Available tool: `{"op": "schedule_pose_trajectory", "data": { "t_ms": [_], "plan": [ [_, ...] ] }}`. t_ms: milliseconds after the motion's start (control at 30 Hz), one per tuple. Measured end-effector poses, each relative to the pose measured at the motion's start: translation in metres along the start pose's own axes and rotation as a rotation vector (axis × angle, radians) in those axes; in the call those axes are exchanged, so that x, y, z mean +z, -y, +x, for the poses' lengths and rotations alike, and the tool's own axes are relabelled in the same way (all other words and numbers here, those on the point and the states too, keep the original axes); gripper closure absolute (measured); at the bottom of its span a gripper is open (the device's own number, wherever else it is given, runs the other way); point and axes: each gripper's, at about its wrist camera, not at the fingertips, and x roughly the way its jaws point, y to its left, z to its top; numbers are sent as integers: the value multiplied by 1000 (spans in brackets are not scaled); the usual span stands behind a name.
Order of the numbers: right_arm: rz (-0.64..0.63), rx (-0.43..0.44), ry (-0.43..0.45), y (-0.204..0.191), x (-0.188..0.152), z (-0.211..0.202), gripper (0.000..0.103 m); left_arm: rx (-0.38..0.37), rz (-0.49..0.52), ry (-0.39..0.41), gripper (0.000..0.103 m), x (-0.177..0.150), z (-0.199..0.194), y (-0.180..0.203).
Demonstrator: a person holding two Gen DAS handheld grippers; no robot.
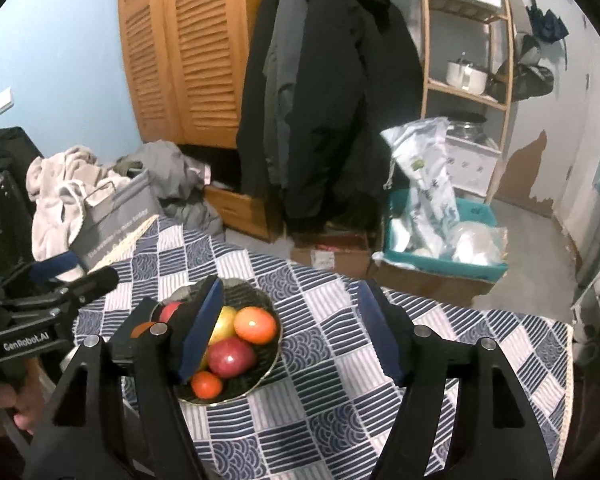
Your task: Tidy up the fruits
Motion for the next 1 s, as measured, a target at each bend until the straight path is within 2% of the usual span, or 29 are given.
{"op": "schedule_pose_trajectory", "data": {
  "t_ms": [267,400,700,1000],
  "plan": [
    [22,-36,24,20,-1,-18,28,1,3,55,1,9,-14,11],
    [34,-59,26,30,-4,-24,26,34,35,92,1,14,-22,20],
    [59,-108,30,49,-11,-33,21,50,66,111,1,21,-27,34],
    [86,-136,18,69,-16,-37,19,52,72,98,1,22,-26,43]
  ]
}}
